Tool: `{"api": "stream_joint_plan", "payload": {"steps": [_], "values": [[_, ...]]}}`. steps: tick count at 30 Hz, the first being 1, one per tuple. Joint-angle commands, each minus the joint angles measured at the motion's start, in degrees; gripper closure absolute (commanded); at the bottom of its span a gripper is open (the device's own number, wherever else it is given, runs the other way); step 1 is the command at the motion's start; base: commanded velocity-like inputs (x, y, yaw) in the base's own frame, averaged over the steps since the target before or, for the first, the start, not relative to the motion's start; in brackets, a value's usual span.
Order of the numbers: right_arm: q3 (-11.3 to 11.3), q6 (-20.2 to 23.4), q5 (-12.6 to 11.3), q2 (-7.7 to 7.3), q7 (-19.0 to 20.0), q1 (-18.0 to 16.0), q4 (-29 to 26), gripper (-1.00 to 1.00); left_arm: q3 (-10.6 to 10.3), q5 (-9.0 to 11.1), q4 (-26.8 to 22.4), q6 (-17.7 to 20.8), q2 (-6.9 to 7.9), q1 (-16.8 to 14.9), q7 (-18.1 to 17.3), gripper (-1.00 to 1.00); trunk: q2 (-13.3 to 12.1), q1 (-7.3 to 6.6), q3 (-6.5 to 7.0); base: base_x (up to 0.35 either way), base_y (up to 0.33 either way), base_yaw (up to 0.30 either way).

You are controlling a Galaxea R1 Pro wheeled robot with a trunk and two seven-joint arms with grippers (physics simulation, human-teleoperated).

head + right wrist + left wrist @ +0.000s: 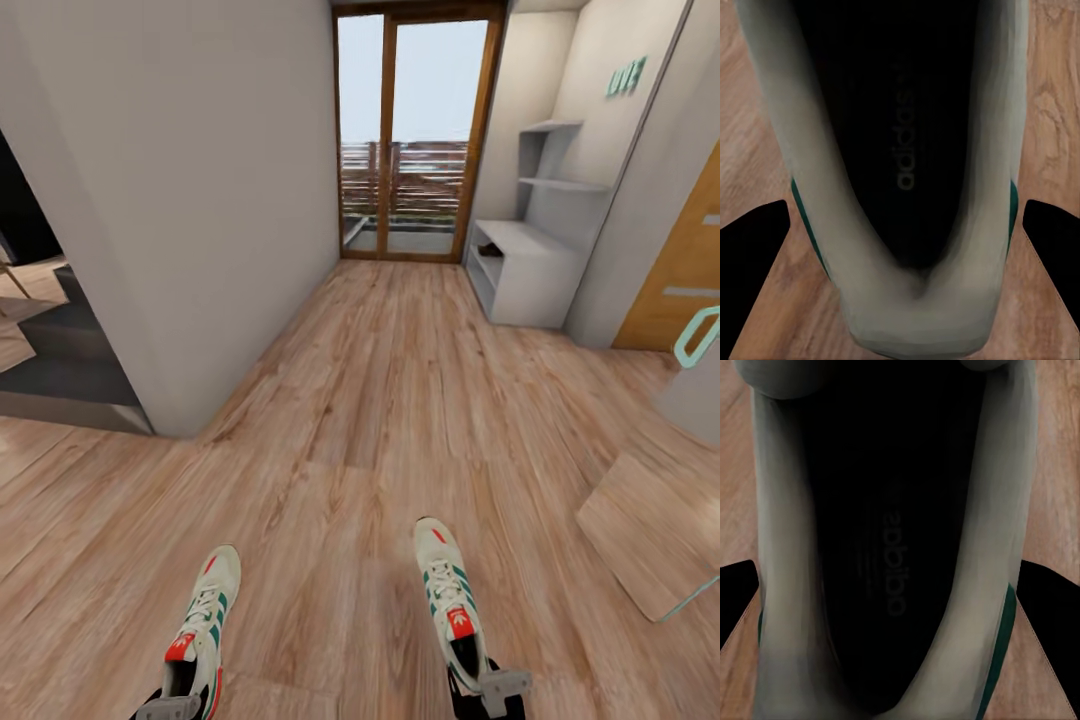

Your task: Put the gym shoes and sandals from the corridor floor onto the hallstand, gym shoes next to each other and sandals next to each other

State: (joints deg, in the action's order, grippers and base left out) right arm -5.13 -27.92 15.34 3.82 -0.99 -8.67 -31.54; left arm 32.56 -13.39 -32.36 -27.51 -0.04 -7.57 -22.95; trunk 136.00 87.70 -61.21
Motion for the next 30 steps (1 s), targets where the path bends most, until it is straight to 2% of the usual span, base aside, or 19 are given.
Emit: {"api": "stream_joint_plan", "payload": {"steps": [1,7,21,30], "values": [[-0.3,-0.2,0.6,0.10,-0.1,0.0,0.1,1.00,0.5,-0.4,0.0,-0.3,-0.05,-0.1,-0.4,1.00,0.0,0.02,-0.04,0.334,0.000,0.000],[-0.3,-0.2,0.6,0.14,-0.1,0.0,0.1,1.00,0.6,-0.3,0.0,-0.3,-0.05,-0.1,-0.4,1.00,0.0,0.02,0.01,0.334,0.039,-0.048],[-0.3,-0.3,0.6,0.14,-0.1,0.0,0.1,1.00,0.8,-0.3,0.3,-0.4,0.04,-0.1,-0.4,1.00,0.0,0.02,0.67,0.310,0.161,-0.204],[-0.3,-0.2,0.6,0.14,-0.1,0.0,0.2,1.00,0.8,-0.3,0.3,-0.4,0.04,-0.1,-0.4,1.00,0.0,0.02,0.76,0.294,0.200,-0.035]]}}
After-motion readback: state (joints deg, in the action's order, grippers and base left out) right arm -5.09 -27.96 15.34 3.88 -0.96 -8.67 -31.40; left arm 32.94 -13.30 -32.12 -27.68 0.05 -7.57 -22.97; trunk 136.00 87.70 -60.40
